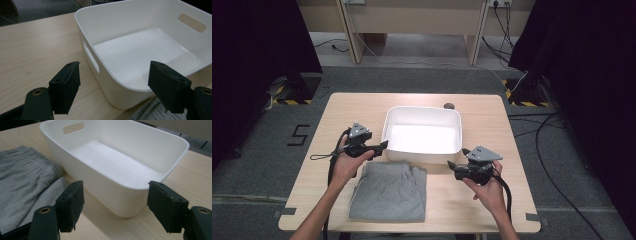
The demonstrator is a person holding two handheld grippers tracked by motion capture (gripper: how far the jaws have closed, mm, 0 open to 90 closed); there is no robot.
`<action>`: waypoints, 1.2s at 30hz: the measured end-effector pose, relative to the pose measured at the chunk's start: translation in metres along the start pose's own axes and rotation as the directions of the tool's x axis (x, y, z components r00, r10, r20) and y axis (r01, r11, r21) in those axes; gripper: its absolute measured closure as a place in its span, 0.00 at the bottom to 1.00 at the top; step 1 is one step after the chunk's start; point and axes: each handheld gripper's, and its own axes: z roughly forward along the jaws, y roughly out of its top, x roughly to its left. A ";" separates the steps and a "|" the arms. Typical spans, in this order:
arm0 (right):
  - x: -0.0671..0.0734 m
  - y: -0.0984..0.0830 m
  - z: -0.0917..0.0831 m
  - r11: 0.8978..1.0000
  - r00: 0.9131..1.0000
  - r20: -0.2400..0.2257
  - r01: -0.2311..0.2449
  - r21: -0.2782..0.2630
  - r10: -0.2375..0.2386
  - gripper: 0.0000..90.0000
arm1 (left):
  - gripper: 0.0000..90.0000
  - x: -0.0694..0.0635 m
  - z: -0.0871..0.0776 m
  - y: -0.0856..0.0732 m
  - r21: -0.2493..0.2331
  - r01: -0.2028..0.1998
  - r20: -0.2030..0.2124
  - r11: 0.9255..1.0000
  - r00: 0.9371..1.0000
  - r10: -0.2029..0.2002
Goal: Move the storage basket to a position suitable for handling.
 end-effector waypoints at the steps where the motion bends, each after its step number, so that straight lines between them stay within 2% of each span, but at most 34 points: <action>1: 0.002 0.000 0.000 1.000 1.000 -0.005 0.002 -0.001 -0.002 0.34 | 0.28 -0.001 -0.005 -0.002 -0.003 -0.006 0.001 1.000 1.000 0.006; 5: 0.012 -0.001 0.001 1.000 0.999 -0.028 0.026 0.002 -0.026 0.34 | 0.28 0.000 -0.016 -0.011 -0.008 -0.004 0.008 1.000 1.000 0.004; 12: 0.013 -0.002 0.005 1.000 0.999 -0.028 0.025 0.012 -0.025 0.34 | 0.28 0.007 -0.017 -0.020 -0.014 0.032 0.016 0.999 0.999 -0.031; 16: 0.011 -0.002 0.004 0.999 0.999 -0.005 0.034 0.015 -0.034 0.34 | 0.28 0.006 -0.018 -0.032 0.010 0.026 0.025 1.000 0.999 -0.026; 24: -0.001 -0.005 0.013 0.999 0.999 0.043 0.029 0.041 -0.031 0.36 | 0.28 0.009 -0.030 -0.050 0.015 0.025 0.023 1.000 0.999 -0.026; 27: -0.004 -0.006 0.018 0.996 0.990 0.123 0.067 0.053 -0.073 0.36 | 0.28 0.010 -0.036 -0.056 0.021 0.008 0.010 1.000 1.000 -0.008; 28: -0.006 -0.006 0.020 0.995 0.988 0.133 0.073 0.062 -0.080 0.36 | 0.28 0.010 -0.038 -0.058 0.024 0.000 0.002 1.000 1.000 0.000; 30: -0.009 -0.007 0.022 0.996 0.987 0.139 0.069 0.063 -0.077 0.36 | 0.28 0.011 -0.043 -0.063 0.027 -0.008 -0.011 1.000 1.000 0.008; 34: -0.016 -0.008 0.025 0.997 0.984 0.167 0.052 0.053 -0.060 0.35 | 0.28 0.013 -0.050 -0.074 0.033 -0.003 -0.010 0.999 1.000 0.003; 36: -0.019 -0.008 0.027 0.998 0.987 0.157 0.036 0.056 -0.044 0.35 | 0.28 0.014 -0.054 -0.079 0.034 0.001 -0.005 0.999 1.000 -0.001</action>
